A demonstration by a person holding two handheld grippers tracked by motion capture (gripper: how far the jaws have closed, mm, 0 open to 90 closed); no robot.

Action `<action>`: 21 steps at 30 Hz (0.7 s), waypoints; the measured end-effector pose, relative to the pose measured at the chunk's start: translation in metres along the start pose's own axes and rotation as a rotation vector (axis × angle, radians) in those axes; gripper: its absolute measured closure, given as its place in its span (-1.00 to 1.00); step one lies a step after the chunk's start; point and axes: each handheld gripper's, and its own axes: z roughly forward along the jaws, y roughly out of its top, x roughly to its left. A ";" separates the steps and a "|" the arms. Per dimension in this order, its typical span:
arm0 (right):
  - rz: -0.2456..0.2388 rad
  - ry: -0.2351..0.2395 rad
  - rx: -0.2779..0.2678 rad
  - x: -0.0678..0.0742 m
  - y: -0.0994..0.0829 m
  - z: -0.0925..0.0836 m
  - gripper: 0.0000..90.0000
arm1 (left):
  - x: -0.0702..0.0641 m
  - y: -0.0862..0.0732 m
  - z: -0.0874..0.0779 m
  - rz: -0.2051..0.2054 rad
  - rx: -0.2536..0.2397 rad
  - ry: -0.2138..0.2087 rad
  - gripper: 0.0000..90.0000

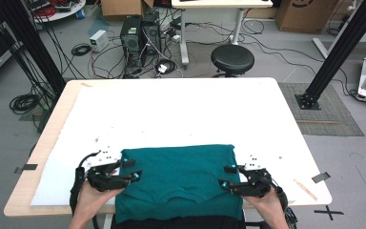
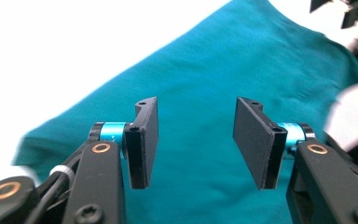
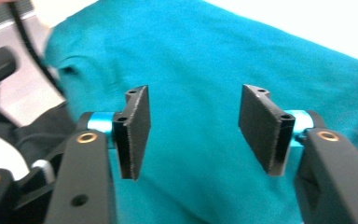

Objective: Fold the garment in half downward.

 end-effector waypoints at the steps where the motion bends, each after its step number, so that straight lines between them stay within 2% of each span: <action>1: 0.009 -0.023 -0.002 -0.004 0.001 0.000 -0.12 | 0.006 0.002 -0.002 -0.007 -0.005 0.025 0.04; 5: 0.048 -0.091 -0.013 -0.015 0.005 0.001 -0.23 | 0.030 0.011 -0.004 -0.057 -0.005 0.096 -0.03; 7: 0.059 -0.111 -0.021 -0.019 0.008 0.002 -0.26 | 0.042 0.013 -0.001 -0.076 0.003 0.109 -0.03; 11: 0.071 -0.144 -0.023 -0.027 0.011 0.008 -0.29 | 0.060 0.014 0.012 -0.143 0.031 0.122 -0.04; 16: 0.090 -0.168 -0.017 -0.031 0.012 0.015 -0.29 | 0.068 0.008 0.031 -0.169 0.086 0.125 -0.04; 19: 0.086 -0.177 -0.007 -0.032 0.011 0.016 -0.29 | 0.070 0.006 0.039 -0.161 0.135 0.127 -0.04; 21: 0.087 -0.178 -0.007 -0.032 0.011 0.016 -0.29 | 0.070 0.004 0.040 -0.162 0.140 0.125 -0.03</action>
